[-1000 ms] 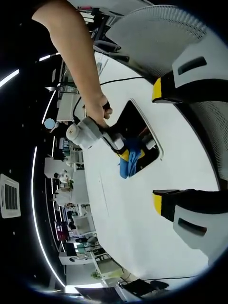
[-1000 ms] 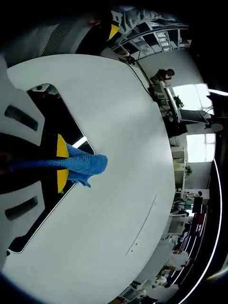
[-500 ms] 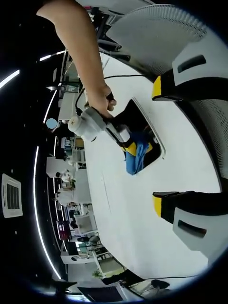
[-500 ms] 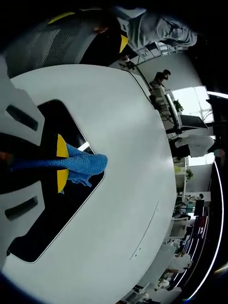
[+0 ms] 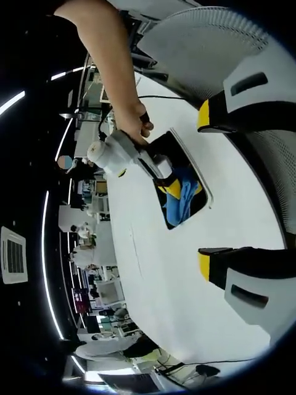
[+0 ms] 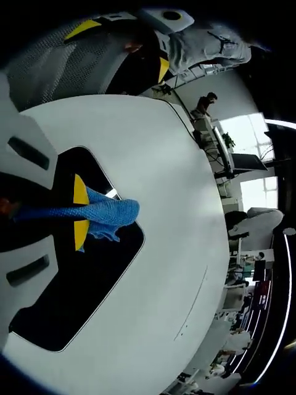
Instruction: Wipe the mirror surface with the cleaning cloth until all visible marks leave the cleaned area.
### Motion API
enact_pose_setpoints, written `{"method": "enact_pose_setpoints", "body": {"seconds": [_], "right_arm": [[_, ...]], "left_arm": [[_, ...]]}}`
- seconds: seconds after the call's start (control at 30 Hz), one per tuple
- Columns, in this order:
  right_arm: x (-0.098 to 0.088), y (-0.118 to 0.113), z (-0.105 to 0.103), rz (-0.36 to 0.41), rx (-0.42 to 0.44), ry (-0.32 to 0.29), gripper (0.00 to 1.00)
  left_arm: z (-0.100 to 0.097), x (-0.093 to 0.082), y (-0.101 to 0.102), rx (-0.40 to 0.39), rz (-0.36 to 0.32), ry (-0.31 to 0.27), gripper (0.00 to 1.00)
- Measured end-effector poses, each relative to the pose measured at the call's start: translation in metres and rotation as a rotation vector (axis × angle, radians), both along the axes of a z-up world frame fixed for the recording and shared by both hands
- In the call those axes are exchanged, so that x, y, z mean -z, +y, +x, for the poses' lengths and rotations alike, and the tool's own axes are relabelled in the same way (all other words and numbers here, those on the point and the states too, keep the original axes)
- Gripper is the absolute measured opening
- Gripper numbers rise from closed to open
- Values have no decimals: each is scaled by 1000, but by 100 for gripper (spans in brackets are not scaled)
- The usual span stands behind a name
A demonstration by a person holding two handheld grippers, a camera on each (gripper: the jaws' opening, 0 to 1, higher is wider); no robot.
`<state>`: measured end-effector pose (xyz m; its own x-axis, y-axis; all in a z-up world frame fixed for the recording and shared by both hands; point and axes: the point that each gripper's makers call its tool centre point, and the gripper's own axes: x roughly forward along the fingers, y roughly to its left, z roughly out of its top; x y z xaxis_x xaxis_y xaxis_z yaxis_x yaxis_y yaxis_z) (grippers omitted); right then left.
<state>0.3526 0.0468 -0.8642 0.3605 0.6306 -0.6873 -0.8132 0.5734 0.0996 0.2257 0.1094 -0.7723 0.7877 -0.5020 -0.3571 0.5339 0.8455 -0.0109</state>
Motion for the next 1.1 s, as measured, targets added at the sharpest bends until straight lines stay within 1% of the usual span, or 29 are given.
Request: {"method": "enact_pose_setpoints", "body": {"seconds": [0.1, 0.13, 0.2, 0.47, 0.6, 0.73, 0.97, 1.07, 1.1], "right_arm": [[0, 0, -1, -2, -4, 0, 0], [0, 0, -3, -2, -6, 3, 0], [0, 0, -6, 0, -8, 6, 0], [0, -2, -19, 47, 7, 39, 0], [0, -2, -25, 45, -6, 38, 0], [0, -1, -29, 38, -10, 20, 0], [0, -2, -38, 23, -26, 26, 0], [1, -3, -39, 23, -25, 29, 0], [1, -2, -42, 12, -33, 20, 0]], "left_arm": [[1, -2, 1, -6, -2, -10, 74], [2, -3, 2, -15, -3, -22, 74], [1, -3, 2, -13, -5, -22, 75], [2, -4, 2, -14, -6, -27, 75], [2, -4, 1, -13, -7, -26, 75], [2, -4, 1, -14, -7, -28, 74], [3, -6, 2, -27, -12, -38, 74], [3, -5, 1, -22, -12, -36, 74], [2, -4, 0, -19, -11, -33, 74]]}}
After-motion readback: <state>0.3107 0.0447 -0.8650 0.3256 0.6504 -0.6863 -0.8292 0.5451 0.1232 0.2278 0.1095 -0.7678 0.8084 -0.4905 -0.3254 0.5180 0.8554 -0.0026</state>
